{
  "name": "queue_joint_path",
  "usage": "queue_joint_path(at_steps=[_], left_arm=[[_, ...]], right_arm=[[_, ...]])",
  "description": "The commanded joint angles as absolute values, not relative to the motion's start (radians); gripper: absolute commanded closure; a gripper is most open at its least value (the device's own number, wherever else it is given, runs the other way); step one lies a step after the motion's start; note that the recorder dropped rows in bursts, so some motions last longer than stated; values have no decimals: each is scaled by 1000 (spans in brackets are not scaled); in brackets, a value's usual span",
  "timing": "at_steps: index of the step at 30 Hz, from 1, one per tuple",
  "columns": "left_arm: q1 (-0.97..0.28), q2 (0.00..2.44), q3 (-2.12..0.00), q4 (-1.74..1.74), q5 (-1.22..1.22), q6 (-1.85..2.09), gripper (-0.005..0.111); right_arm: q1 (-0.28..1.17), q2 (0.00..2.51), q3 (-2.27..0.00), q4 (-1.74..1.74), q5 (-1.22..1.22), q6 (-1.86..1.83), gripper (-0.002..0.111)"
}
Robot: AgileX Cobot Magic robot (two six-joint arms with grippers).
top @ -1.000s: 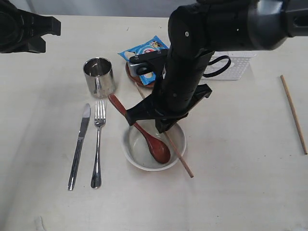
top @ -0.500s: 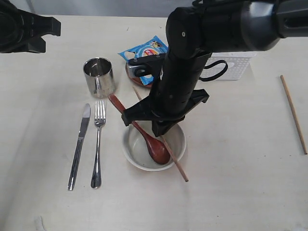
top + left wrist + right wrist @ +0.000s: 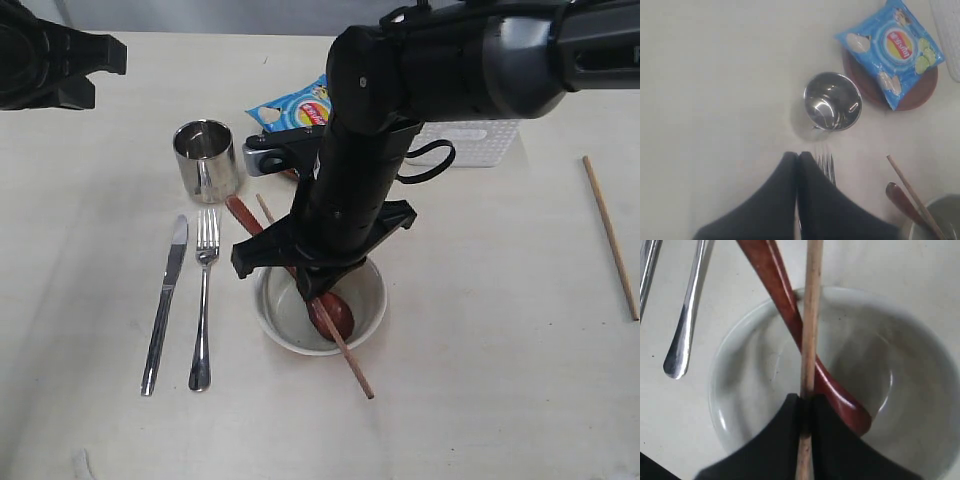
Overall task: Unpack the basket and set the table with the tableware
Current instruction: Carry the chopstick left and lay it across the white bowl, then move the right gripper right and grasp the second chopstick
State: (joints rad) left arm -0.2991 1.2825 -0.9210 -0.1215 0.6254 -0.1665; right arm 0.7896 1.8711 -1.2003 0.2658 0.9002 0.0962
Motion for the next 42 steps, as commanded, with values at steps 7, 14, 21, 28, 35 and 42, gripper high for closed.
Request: queue_joint_path(at_steps=[7,14,21,28,35,42], left_arm=[[-304,1282,-914,-129,618,-165,107],[-304,1282,-914,-129,618,-165,107],[-304,1282,-914,-129,620,-165,107],[-304,1282,-914,-139,628,-154,107],[-304,1282,-914,-145,637,-154,107],[-356,1280,-914,-134,638,-143,107]], right_arm=[[793,1875,-1196,238,899,89,68],[793,1804,-1196,235,890,82,62],[791,1629,-1196,7,907,186,62],[632,1524,-1196,-464,1024,444,100],[286,1552,-1178,-452,1017,460,108],[80,1612,-1047,-402,811,421,108]])
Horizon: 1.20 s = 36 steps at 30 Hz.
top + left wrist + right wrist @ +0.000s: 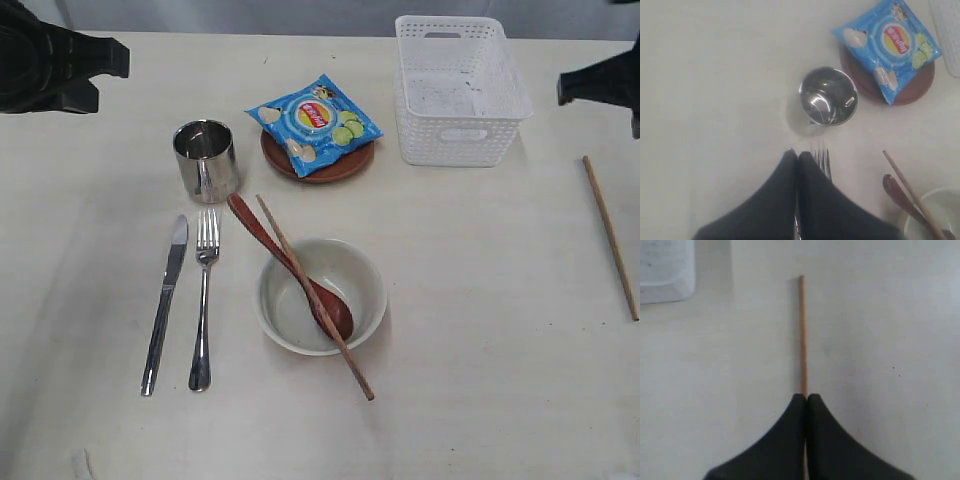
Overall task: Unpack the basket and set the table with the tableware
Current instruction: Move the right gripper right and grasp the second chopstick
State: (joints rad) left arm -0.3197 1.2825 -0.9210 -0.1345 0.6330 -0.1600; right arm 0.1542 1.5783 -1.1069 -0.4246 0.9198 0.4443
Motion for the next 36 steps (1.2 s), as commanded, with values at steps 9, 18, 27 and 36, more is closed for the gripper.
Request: queue_joint_path(at_steps=[9,18,27,36], left_arm=[[-364,1280,-914,-134,636,-135,107],[-364,1280,-914,-134,631,-135,107],[-364,1280,-914,-134,631,-135,107],[-364,1280,-914,-134,631,-135,107]], right_arm=[[24,1741,-1033,-418,744,369,107],[-115,1821,-1080,-131,723,159,63],[-117,1915,-1081,-102,690,93,64],[-117,1966,-1081,-134,656,85,69]])
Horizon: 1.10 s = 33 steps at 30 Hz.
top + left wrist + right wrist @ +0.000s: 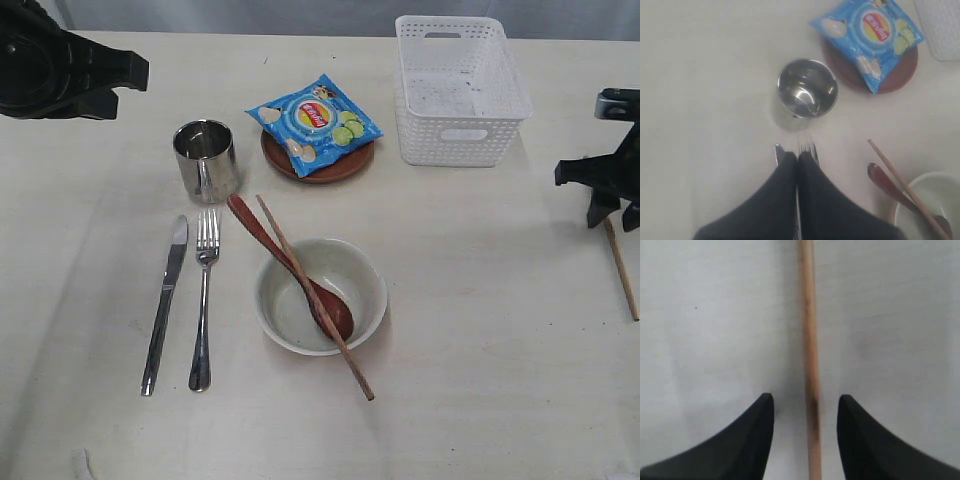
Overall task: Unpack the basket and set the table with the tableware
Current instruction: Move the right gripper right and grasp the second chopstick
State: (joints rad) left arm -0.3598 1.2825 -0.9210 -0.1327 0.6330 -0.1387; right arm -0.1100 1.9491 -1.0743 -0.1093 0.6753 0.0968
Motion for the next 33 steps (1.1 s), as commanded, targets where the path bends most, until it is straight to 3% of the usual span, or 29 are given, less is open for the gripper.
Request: queue_joint_path(at_steps=[1,8,10,13,25,33], left_arm=[[-364,1280,-914,-134,631,-135,107],[-364,1280,-914,-134,631,-135,107],[-364,1280,-914,-134,631,-135,107],[-364,1280,-914,-134,631,-135,107],[-364,1280,-914,-134,629,-135,107],[-364,1280,-914,-134,631,-135,107]], right_arm=[[-117,1972,-1081,-133,654,85,69],[-137,2014,-1081,-136,654,80,73],[-137,2016,-1081,-129,654,66,83],[-137,2018,-1081,-106,662,18,109],[-103,1903,-1081,0,682,11,109],[93,1683,-1081,55,681,11,109]])
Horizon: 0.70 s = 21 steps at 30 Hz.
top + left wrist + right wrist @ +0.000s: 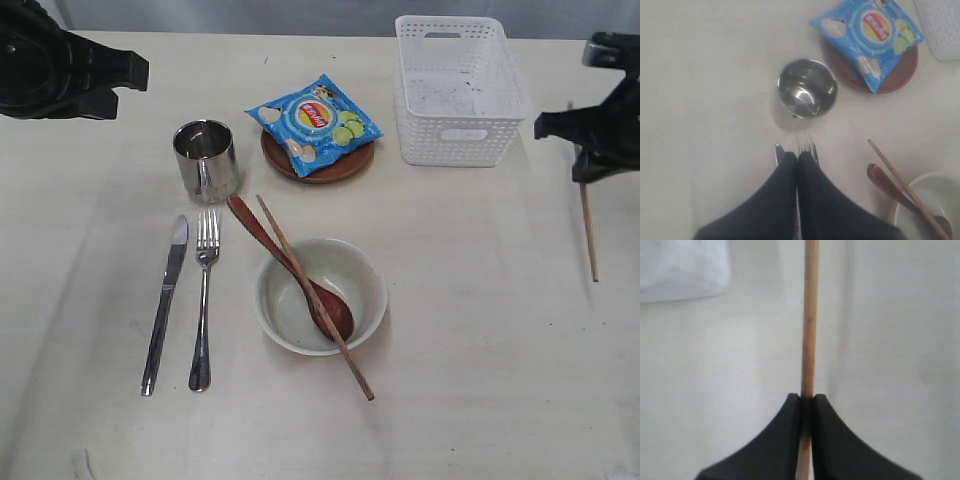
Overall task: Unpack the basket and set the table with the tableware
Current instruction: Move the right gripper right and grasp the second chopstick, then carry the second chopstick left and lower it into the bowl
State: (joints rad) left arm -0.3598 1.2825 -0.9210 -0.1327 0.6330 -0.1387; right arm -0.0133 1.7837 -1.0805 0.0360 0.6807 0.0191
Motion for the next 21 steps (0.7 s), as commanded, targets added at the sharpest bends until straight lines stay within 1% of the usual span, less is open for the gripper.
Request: queue_joint_path(at_steps=[1,4,10,15,21], left_arm=[[-364,1280,-914,-134,631,-135,107],[-364,1280,-914,-134,631,-135,107],[-364,1280,-914,-134,631,-135,107],[-364,1280,-914,-134,631,-135,107],[-364,1280,-914,-134,631,-135,107]], right_arm=[[137,1663,-1081,55,683,8,109],[271,1606,-1090,55,710,0,109],[484,1606,-1187,55,857,-51,109],[606,1658,-1286,74,971,-51,109],[703,1741,-1305,126,991,-44,109]])
